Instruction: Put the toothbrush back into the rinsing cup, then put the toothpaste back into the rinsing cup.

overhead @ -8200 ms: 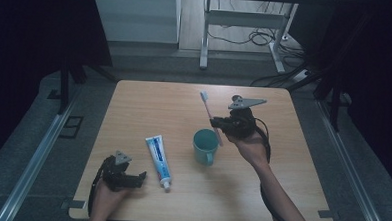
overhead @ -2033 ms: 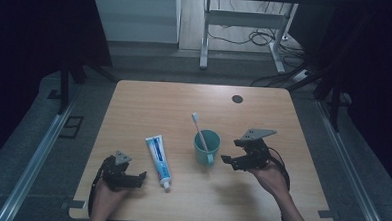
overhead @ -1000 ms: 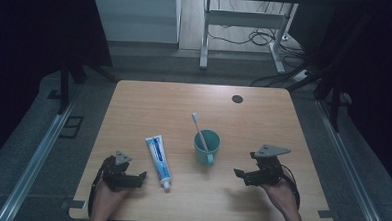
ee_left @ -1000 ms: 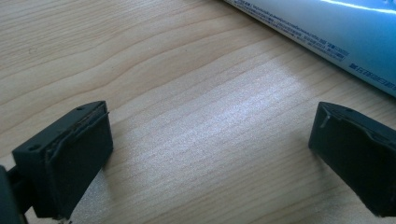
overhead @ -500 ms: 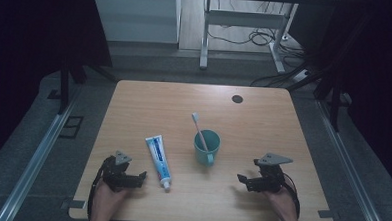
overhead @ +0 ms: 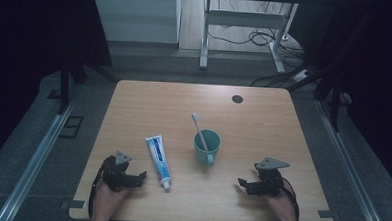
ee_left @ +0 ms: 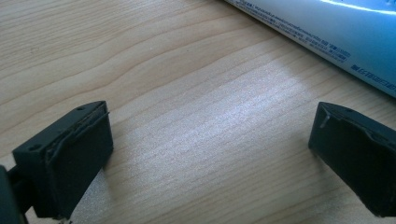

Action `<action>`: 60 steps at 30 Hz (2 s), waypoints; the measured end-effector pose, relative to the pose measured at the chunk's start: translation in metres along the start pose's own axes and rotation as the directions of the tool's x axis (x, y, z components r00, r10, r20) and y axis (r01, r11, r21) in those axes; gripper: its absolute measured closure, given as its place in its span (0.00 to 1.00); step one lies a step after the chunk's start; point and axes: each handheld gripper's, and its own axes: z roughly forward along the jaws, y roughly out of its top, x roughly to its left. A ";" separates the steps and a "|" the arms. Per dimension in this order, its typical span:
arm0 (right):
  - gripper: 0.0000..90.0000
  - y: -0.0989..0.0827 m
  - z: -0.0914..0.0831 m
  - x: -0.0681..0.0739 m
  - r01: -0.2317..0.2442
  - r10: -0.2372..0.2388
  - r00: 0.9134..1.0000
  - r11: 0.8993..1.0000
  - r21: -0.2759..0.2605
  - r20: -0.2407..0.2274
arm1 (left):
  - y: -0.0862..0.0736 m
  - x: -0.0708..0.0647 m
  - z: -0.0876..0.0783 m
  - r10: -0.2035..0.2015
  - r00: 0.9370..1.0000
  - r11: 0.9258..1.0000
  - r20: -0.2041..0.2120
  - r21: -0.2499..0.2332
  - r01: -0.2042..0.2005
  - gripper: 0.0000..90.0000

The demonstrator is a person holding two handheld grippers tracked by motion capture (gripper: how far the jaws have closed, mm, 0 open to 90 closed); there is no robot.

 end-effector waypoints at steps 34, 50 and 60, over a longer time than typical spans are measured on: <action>0.13 -0.010 0.004 -0.004 -0.001 0.001 1.000 1.000 0.015 0.009 | 0.019 -0.009 -0.021 0.059 0.998 0.997 0.023 -0.058 -0.057 0.23; 0.14 -0.010 0.004 -0.003 0.006 -0.007 1.000 1.000 0.019 0.021 | 0.039 -0.026 -0.020 0.120 0.986 0.991 0.114 -0.076 -0.112 0.68; 0.14 -0.010 0.004 -0.003 0.005 -0.005 1.000 1.000 0.019 0.023 | 0.054 -0.044 -0.014 0.137 0.970 0.989 0.200 -0.087 -0.122 0.88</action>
